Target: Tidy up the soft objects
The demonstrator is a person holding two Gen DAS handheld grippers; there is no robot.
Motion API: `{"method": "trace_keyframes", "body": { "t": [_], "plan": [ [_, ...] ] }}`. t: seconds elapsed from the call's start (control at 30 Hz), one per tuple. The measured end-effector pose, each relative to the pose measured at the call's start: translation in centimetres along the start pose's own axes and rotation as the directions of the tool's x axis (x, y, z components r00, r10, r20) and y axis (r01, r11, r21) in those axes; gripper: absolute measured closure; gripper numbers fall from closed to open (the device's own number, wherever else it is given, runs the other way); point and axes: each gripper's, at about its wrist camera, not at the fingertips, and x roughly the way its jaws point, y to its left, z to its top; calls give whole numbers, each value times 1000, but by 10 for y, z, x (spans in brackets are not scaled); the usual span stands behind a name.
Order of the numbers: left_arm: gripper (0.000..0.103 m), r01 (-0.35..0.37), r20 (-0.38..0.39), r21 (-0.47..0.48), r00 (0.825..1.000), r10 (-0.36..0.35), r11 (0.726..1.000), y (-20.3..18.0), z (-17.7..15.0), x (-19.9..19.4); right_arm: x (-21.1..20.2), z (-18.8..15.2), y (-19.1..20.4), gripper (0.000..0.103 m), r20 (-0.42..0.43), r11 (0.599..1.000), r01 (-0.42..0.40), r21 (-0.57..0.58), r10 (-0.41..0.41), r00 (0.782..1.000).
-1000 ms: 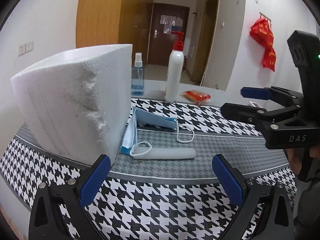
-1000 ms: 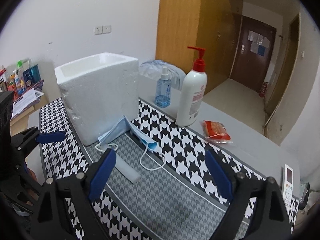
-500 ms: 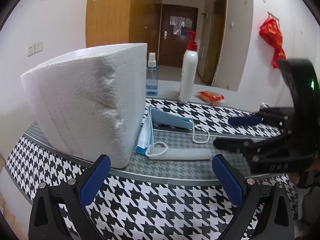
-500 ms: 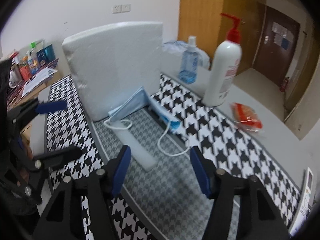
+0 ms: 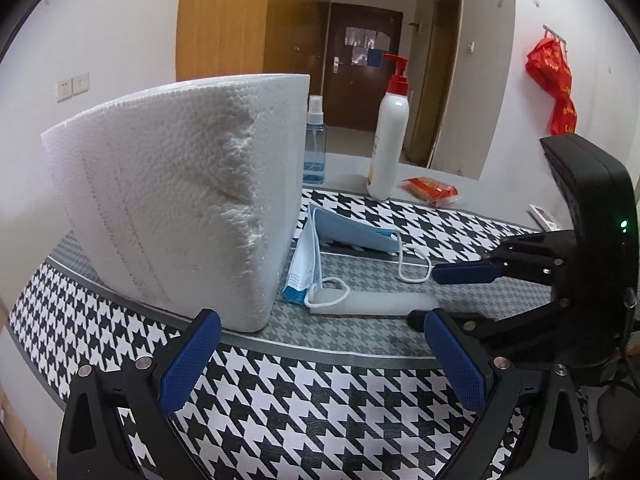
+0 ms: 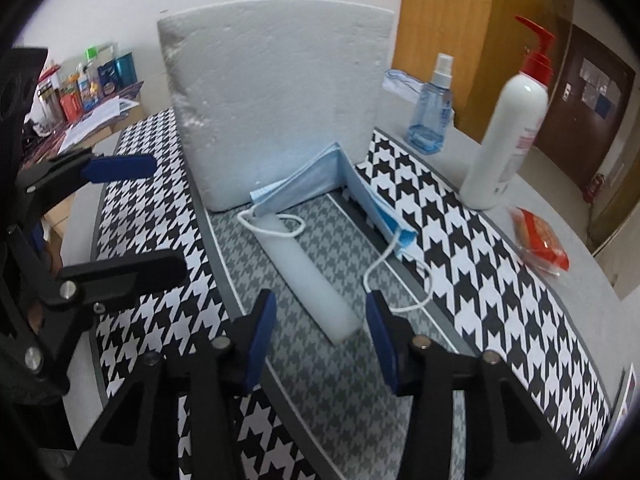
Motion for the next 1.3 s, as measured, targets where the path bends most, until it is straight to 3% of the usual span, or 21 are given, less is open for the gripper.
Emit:
{"method": "trace_keyframes", "body": {
  "t": [0.17,0.63,0.77,0.8,0.9,1.0,1.3],
  "plan": [
    [1,49,-13,-1,999,-49,999,2,0,4,8,0,0,52,-29,1000,-8,-20,7,1000],
    [1,66,-21,15,998,-65,998,1,-1,4,24,2,-5,56,-61,999,-32,-35,30,998],
    [1,69,-27,21,997,-69,997,0,-1,6,24,5,-4,63,-76,998,-32,-48,29,997],
    [1,70,-26,21,997,-69,997,-1,0,6,24,5,-5,73,-86,999,-17,-39,14,996],
    [1,70,-21,31,997,-69,997,-4,1,4,20,7,-7,84,-94,1000,-14,-9,14,995],
    [1,71,-20,33,997,-71,997,-6,1,4,18,7,0,89,-99,999,8,-36,-12,995],
    [1,74,3,41,997,-75,996,-9,4,-3,-7,-1,7,89,-82,1000,12,-10,-13,997]
  ]
}}
